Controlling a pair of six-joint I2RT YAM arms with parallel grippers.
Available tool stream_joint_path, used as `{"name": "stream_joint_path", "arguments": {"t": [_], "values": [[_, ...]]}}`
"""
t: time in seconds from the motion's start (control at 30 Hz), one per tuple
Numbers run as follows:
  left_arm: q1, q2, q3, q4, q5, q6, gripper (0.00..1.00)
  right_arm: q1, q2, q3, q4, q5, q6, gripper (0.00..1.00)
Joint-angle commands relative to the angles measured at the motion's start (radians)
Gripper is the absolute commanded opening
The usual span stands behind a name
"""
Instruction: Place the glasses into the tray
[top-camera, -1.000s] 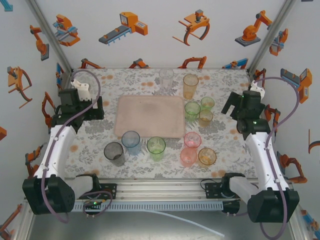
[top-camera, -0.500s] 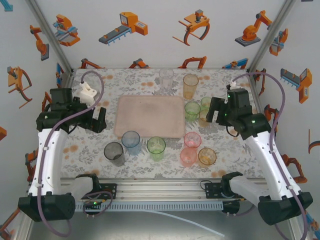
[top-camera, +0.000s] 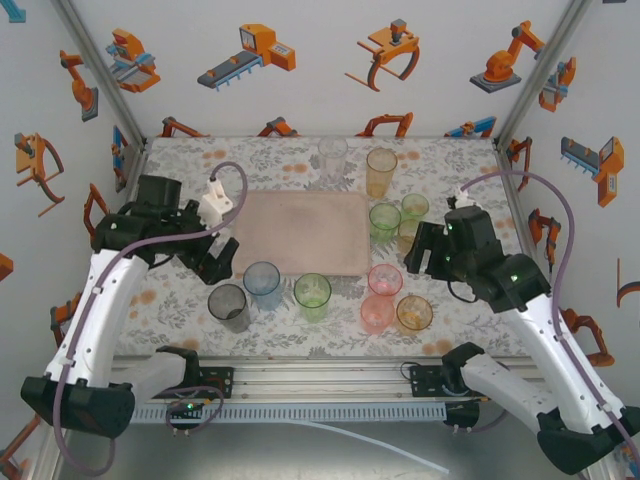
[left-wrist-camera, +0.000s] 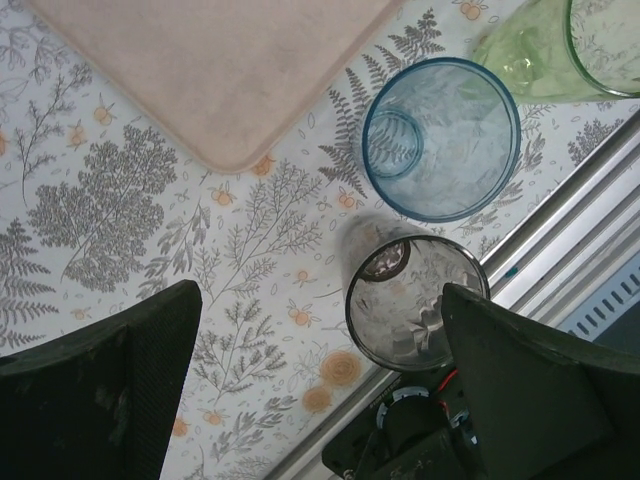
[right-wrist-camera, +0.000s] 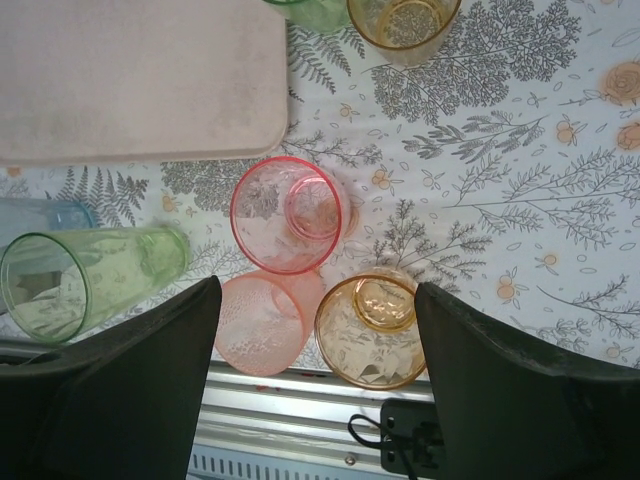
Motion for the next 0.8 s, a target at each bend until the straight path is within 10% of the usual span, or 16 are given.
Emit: {"name": "stream_joint_path", "arguments": {"t": [0.0, 0.77], "values": [[-0.049, 0.04, 0.043, -0.008, -0.02, 0.016, 0.97, 0.013, 0.027, 0.01, -0.036, 0.03, 0.022, 0.7], [-0.253, 0.19, -0.078, 0.187, -0.082, -0.062, 0.73, 0.027, 0.02, -0.035, 0.01, 0.007, 0.03, 0.7]]}}
